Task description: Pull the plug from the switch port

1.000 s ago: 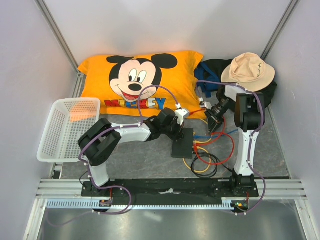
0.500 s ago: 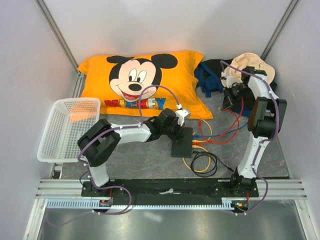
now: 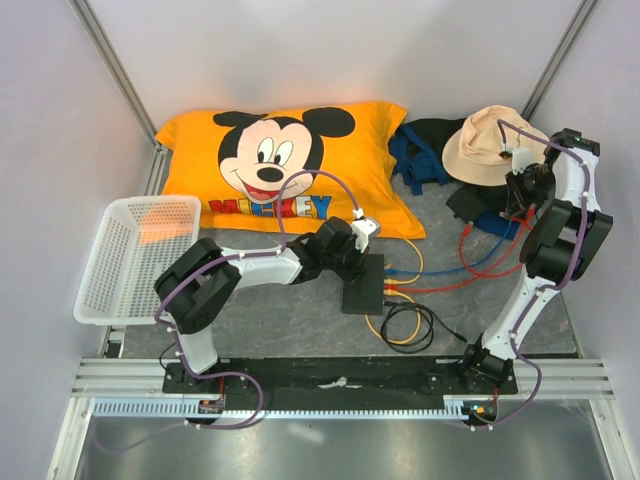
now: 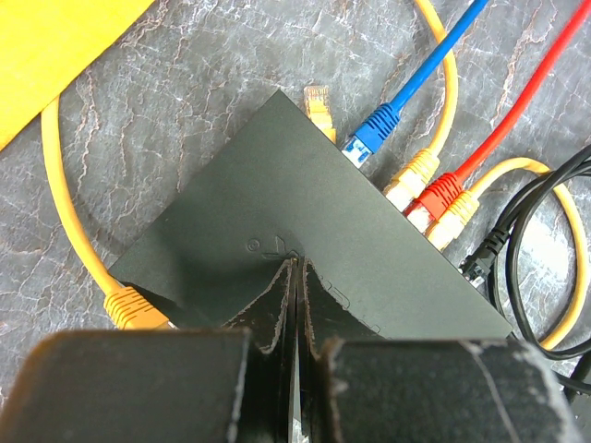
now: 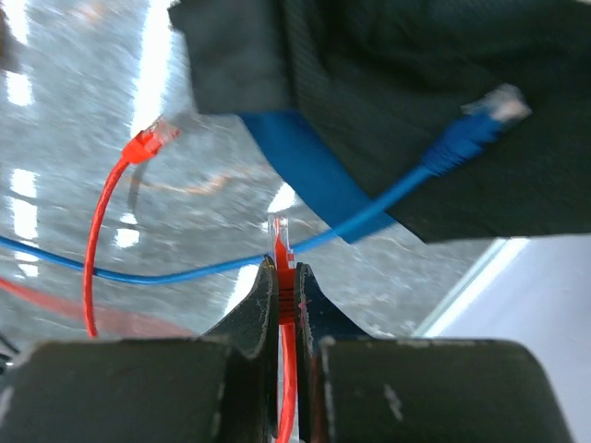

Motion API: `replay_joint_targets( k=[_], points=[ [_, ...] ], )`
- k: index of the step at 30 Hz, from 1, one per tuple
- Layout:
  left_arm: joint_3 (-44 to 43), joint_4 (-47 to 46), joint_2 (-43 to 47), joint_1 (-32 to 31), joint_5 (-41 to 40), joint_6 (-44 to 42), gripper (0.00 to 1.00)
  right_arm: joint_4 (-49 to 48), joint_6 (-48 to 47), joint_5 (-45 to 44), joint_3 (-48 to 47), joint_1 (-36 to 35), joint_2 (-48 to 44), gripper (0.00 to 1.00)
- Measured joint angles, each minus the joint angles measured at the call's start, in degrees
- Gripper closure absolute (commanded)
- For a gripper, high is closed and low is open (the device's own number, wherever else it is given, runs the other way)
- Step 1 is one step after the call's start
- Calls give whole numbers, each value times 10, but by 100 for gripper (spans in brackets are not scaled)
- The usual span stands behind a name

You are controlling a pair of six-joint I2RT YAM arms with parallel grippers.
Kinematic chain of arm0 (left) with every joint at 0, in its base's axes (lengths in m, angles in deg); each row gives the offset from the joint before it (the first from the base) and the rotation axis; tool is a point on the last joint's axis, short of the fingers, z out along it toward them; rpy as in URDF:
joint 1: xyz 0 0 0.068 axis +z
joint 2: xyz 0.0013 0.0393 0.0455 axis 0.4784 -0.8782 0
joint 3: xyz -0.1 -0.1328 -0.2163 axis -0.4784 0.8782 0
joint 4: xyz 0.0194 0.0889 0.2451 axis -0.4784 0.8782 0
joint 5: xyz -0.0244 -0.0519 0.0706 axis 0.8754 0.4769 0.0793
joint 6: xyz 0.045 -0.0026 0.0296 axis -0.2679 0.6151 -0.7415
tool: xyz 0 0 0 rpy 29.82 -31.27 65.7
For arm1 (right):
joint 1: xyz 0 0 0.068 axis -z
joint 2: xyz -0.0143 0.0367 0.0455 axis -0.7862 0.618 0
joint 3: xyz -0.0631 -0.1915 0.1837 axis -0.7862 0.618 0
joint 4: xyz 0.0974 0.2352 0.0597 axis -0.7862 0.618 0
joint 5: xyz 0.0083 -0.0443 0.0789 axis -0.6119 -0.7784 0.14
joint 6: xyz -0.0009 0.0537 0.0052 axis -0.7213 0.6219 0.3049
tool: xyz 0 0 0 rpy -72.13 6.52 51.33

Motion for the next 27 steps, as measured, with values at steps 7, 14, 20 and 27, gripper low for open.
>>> replay_joint_targets(
  k=[7,14,20,27],
  points=[
    [0,0,0,0,0,-3,98,-28,-35,-50,49,5,-2,95],
    [-1,1,0,0,0,-4,98,-75,-68,-98,145,4,-23,95],
    [-2,2,0,0,0,-5,98,-116,-78,-138,189,4,-43,88],
    [-4,6,0,0,-1,-7,98,-165,-64,-167,225,5,-69,2]
  ],
)
